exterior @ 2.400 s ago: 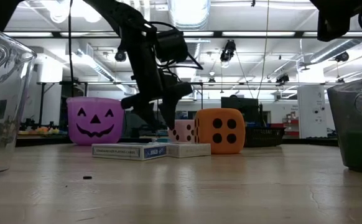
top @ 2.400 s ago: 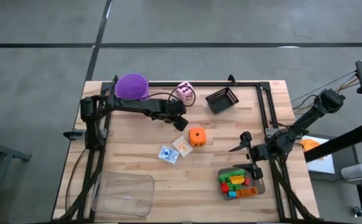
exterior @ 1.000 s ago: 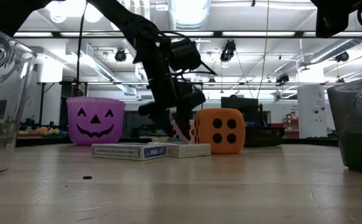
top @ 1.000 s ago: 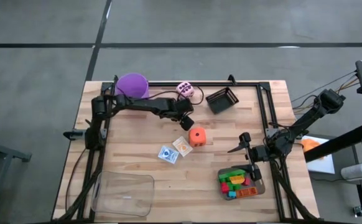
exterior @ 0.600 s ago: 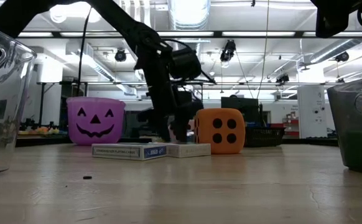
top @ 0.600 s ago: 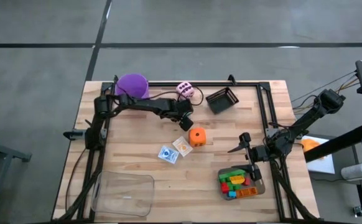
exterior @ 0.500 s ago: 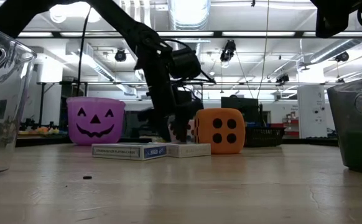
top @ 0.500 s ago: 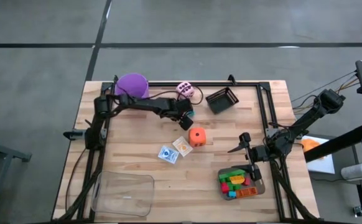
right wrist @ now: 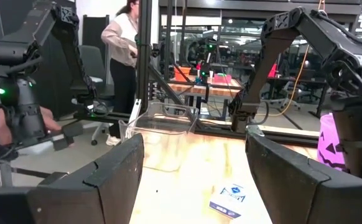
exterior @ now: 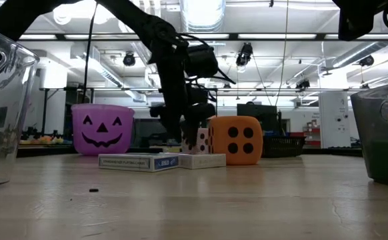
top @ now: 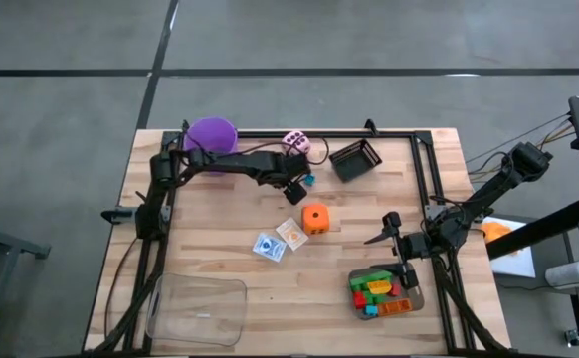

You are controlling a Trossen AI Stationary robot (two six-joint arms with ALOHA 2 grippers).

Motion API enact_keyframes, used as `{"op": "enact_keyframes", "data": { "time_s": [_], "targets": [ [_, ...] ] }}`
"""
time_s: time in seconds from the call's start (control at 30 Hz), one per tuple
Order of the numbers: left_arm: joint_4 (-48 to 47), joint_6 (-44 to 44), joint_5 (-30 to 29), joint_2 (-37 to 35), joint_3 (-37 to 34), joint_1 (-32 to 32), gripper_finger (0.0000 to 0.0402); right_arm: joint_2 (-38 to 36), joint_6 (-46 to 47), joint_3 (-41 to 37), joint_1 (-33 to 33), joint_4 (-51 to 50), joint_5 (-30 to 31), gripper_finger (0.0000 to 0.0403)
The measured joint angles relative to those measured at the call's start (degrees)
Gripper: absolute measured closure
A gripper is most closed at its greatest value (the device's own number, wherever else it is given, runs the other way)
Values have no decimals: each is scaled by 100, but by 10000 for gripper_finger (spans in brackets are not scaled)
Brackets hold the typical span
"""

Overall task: Pick & Place Toys
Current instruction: Put the yellow game piece into the black bin

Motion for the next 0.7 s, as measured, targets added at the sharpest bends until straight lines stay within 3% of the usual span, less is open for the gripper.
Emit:
{"op": "enact_keyframes", "data": {
  "time_s": [0.2, 0.7],
  "targets": [
    [-253, -3, -110, -2, -134, 170, 143, 0, 0, -2, -2, -2, 0, 124],
    [113, 142, -76, -9, -497, 441, 143, 0, 0, -4, -1, -4, -1, 124]
  ]
}}
